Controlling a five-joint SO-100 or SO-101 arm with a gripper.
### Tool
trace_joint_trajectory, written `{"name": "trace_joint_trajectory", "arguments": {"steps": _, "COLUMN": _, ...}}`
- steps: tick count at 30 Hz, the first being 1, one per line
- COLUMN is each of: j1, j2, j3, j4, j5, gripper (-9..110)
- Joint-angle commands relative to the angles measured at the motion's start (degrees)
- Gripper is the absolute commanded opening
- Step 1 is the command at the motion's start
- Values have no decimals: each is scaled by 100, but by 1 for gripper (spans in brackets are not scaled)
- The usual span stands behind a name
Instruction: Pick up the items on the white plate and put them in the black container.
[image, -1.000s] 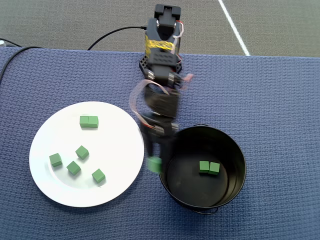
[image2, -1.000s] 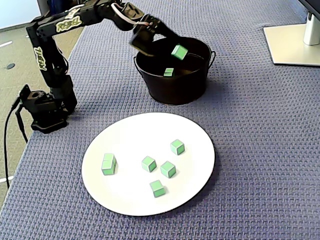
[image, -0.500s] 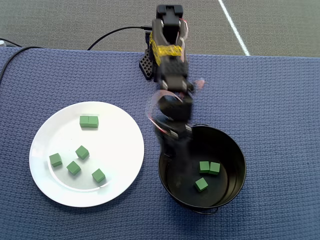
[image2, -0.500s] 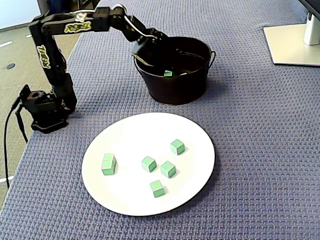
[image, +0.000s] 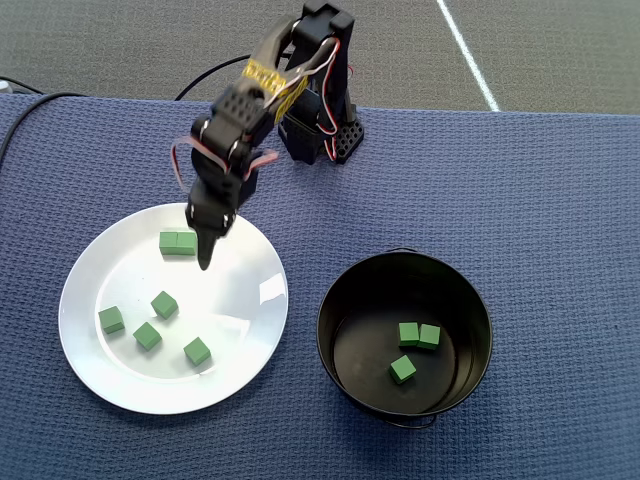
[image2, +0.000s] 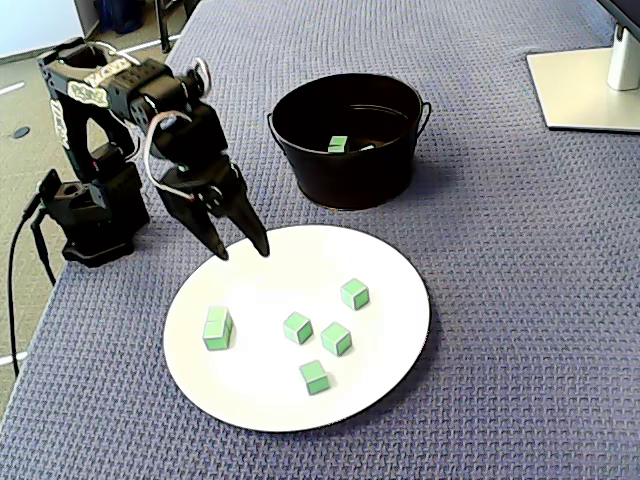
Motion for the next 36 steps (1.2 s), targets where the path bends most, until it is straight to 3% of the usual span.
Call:
{"name": "trace_joint_trajectory", "arguments": {"steps": 1, "j1": 343, "j2": -404, "j3": -88, "j4": -44, "j5": -1055, "gripper": 18}}
{"name": "trace_joint_trajectory", "arguments": {"steps": 14, "j1": 1187, "j2": -650, "j3": -343, "j4": -53, "j5": -2848, "gripper": 19}}
{"name": "trace_joint_trajectory", "arguments": {"steps": 33, "j1": 1195, "j2": -976, "j3": -26, "j4": -958, "j5": -3173, "gripper": 19}}
{"name": "trace_joint_trajectory", "arguments": {"steps": 36, "j1": 1178, "j2": -976, "j3": 70, "j4": -1011, "j5": -3199, "gripper": 15}}
